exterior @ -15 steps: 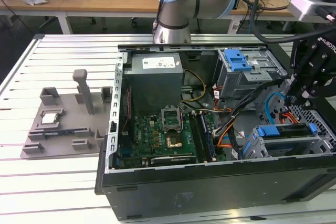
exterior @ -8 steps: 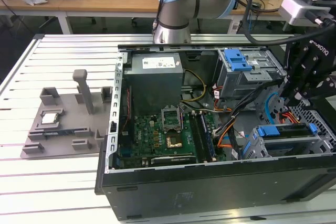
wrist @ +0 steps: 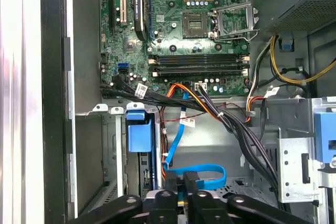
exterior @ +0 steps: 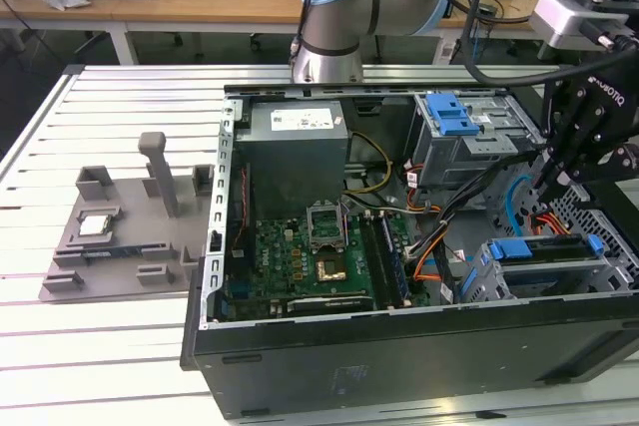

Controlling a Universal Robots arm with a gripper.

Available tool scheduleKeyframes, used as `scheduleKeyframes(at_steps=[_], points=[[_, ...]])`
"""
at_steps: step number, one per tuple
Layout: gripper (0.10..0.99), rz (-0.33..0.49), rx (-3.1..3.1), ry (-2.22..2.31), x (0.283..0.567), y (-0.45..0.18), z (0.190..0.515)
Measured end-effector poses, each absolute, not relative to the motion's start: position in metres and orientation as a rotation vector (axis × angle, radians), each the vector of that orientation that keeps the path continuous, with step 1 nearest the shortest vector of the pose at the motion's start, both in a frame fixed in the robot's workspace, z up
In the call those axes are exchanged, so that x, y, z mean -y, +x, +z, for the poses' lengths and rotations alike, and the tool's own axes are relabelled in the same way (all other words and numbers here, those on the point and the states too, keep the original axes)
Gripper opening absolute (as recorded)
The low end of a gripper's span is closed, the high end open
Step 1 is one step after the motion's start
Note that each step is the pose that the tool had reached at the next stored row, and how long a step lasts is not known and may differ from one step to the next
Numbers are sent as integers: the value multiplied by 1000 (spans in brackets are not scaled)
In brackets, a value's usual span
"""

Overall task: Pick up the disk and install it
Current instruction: 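Insert the second disk wire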

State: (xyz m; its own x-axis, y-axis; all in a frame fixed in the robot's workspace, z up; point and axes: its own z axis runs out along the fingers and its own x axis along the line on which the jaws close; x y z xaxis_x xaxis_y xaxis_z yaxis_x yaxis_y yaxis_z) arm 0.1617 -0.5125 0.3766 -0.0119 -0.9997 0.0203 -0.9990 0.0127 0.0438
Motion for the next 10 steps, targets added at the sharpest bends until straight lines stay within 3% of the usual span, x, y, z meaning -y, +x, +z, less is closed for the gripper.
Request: scheduleKeyframes(at_steps=[10], points=[[161, -26, 2203, 2176, 513, 162, 376]])
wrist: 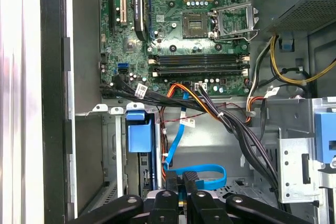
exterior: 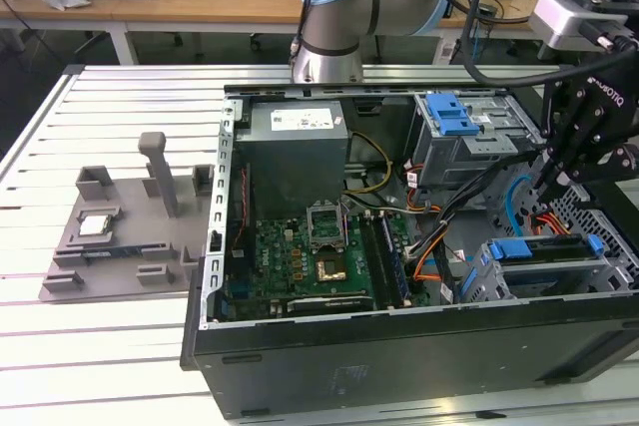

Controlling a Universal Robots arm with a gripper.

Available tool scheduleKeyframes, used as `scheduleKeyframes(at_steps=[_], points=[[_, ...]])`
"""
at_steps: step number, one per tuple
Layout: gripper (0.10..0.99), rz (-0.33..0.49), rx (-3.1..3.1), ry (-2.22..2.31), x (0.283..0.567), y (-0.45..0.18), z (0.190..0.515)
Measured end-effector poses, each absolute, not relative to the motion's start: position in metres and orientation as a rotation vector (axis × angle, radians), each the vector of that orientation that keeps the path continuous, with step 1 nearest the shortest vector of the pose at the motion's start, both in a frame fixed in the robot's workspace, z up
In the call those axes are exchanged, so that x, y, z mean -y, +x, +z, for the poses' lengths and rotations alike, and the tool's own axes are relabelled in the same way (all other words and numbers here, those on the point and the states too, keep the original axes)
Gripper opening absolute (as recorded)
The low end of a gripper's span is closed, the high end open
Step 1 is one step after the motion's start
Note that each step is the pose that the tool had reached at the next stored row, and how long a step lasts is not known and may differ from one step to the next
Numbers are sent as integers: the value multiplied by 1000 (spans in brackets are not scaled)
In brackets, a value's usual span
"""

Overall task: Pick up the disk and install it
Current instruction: 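Insert the second disk wire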

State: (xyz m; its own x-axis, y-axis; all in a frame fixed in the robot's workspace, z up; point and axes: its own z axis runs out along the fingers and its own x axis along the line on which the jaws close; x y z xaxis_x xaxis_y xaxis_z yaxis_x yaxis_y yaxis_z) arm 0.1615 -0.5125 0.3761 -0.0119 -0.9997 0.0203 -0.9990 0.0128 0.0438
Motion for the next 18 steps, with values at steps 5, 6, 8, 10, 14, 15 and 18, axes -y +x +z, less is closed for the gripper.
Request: scheduleKeyframes(at_steps=[5, 6, 8, 10, 14, 15, 18], points=[[161, -26, 2203, 2176, 514, 162, 376], [161, -26, 2203, 2176, 515, 162, 376], [161, -26, 2203, 2176, 516, 162, 376], [161, -26, 2203, 2176, 519, 162, 374], [161, -26, 2203, 2176, 522, 162, 369], [161, -26, 2203, 2176, 522, 162, 368], [161, -26, 2203, 2176, 528, 161, 364]])
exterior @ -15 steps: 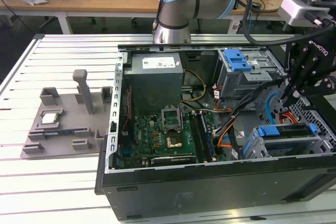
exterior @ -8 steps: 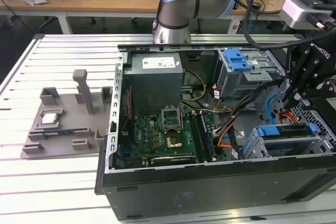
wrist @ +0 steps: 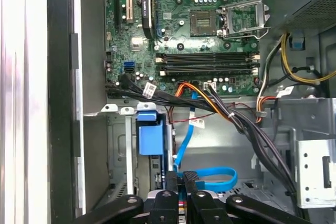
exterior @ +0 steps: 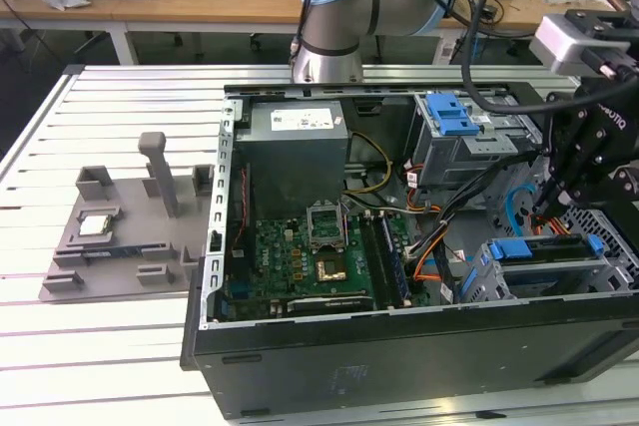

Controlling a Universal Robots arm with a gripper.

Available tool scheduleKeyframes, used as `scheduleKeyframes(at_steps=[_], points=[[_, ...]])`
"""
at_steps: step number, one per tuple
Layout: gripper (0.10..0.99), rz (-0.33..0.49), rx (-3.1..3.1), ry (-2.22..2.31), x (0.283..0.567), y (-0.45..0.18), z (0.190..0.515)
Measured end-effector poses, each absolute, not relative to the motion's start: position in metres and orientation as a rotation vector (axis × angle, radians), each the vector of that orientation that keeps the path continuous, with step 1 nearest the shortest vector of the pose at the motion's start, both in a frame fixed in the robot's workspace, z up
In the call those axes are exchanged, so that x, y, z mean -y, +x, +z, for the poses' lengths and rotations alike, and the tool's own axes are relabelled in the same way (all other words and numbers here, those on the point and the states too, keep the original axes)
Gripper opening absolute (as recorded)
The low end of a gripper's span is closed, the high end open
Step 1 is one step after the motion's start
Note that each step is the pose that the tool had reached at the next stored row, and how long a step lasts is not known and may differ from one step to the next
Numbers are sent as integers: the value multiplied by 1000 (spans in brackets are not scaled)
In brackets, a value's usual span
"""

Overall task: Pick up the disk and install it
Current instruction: 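Insert the second disk wire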

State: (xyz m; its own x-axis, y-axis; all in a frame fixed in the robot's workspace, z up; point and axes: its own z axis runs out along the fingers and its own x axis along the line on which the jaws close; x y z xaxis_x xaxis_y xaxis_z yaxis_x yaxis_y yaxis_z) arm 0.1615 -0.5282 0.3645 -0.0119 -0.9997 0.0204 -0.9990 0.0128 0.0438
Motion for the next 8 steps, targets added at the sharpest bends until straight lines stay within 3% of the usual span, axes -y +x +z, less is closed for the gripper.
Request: scheduleKeyframes(at_steps=[8], points=[[161, -26, 2202, 2175, 538, 163, 352]])
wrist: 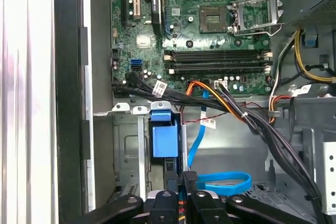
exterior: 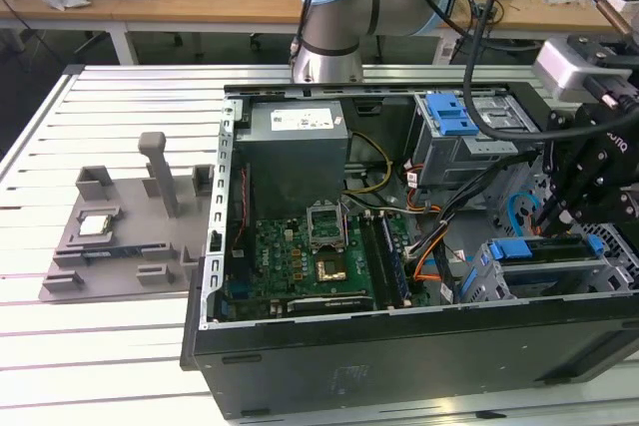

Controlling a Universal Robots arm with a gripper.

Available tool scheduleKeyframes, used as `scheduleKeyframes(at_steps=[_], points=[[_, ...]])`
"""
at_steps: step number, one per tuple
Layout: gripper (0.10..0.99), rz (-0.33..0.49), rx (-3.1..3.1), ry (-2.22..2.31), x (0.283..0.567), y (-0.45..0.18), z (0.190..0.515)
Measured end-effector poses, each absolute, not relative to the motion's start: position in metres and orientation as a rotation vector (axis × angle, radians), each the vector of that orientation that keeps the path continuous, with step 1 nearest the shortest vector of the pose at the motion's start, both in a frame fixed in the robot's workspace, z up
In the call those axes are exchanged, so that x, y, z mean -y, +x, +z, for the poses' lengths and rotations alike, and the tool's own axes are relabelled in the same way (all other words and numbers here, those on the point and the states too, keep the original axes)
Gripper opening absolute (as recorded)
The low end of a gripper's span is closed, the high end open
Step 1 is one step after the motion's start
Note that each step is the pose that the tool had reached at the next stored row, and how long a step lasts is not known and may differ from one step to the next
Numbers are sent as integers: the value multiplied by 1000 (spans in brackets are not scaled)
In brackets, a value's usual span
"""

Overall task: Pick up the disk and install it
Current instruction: 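Insert the second disk wire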

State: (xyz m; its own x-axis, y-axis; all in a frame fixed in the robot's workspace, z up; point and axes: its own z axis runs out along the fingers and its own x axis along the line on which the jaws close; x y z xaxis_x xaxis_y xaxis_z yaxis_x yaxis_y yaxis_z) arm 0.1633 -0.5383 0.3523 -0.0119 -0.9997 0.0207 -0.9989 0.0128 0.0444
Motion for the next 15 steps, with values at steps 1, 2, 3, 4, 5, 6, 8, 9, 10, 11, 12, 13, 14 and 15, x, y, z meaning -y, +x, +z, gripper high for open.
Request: scheduleKeyframes(at_steps=[1, 2, 3, 4, 5, 6, 8, 9, 10, 11, 12, 13, 14, 15], points=[[161, -27, 2202, 2175, 538, 164, 351], [161, -27, 2202, 2175, 539, 165, 350], [161, -27, 2202, 2175, 539, 165, 349], [161, -27, 2202, 2175, 539, 165, 348], [161, -27, 2202, 2175, 539, 165, 347], [161, -27, 2202, 2175, 539, 165, 346], [161, -27, 2202, 2175, 540, 165, 345], [161, -27, 2202, 2175, 541, 165, 345], [161, -27, 2202, 2175, 542, 164, 346], [161, -26, 2202, 2175, 542, 163, 346], [161, -26, 2202, 2175, 543, 161, 346], [161, -26, 2202, 2175, 543, 160, 346], [161, -26, 2202, 2175, 543, 157, 346], [161, -26, 2202, 2175, 543, 156, 345]])
